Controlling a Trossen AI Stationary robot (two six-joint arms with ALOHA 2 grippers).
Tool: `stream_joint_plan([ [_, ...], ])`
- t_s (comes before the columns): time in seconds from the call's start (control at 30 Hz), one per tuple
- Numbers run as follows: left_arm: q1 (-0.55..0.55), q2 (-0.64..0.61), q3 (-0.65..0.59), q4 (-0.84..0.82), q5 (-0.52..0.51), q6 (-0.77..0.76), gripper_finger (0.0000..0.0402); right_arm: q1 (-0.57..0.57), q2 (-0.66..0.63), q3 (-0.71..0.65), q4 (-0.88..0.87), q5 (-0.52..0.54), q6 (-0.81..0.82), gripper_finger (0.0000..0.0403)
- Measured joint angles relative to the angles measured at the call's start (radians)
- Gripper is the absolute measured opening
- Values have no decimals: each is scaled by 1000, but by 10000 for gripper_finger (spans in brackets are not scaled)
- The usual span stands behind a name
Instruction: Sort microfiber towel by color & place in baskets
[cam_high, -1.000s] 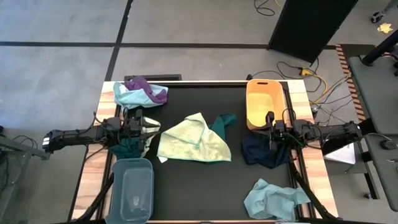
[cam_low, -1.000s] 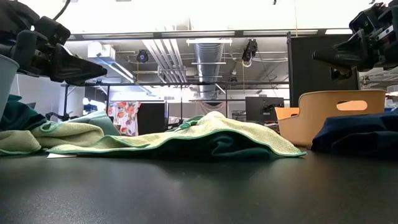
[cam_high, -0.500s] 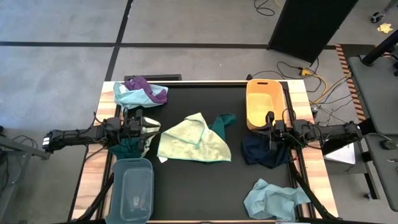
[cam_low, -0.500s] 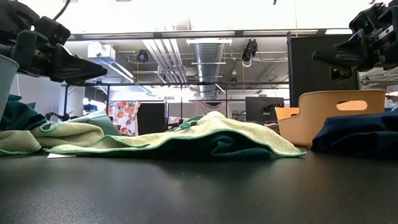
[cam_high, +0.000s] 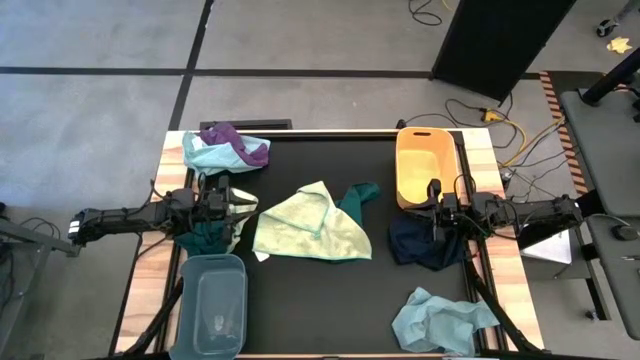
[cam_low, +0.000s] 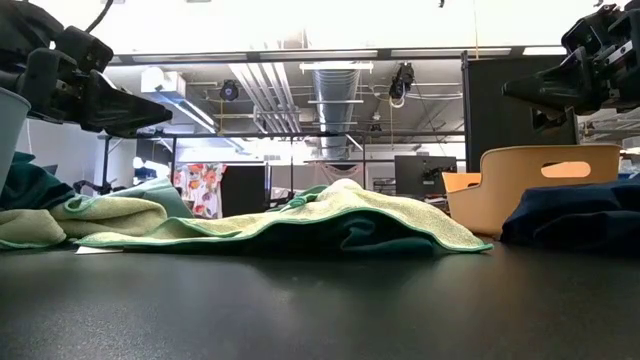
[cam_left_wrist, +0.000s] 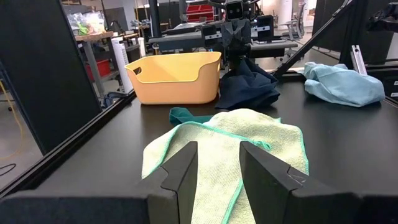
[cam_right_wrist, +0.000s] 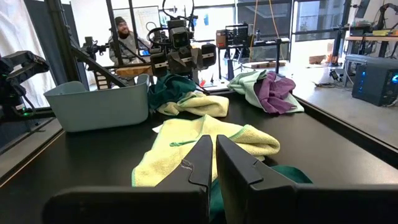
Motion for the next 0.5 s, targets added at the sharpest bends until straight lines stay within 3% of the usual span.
stream_joint_plan([
  [0.13,0,0,0,114,-35,-63,105,0,0,0,0,0,0,13],
  [0.27,-1,0,2,313,-40,-469,105,0,0,0,0,0,0,13],
  [0.4,-1,0,3,346,-80,-890,105,0,0,0,0,0,0,13],
  [0.5,-1,10,2,334,-50,-930,105,0,0,0,0,0,0,13],
])
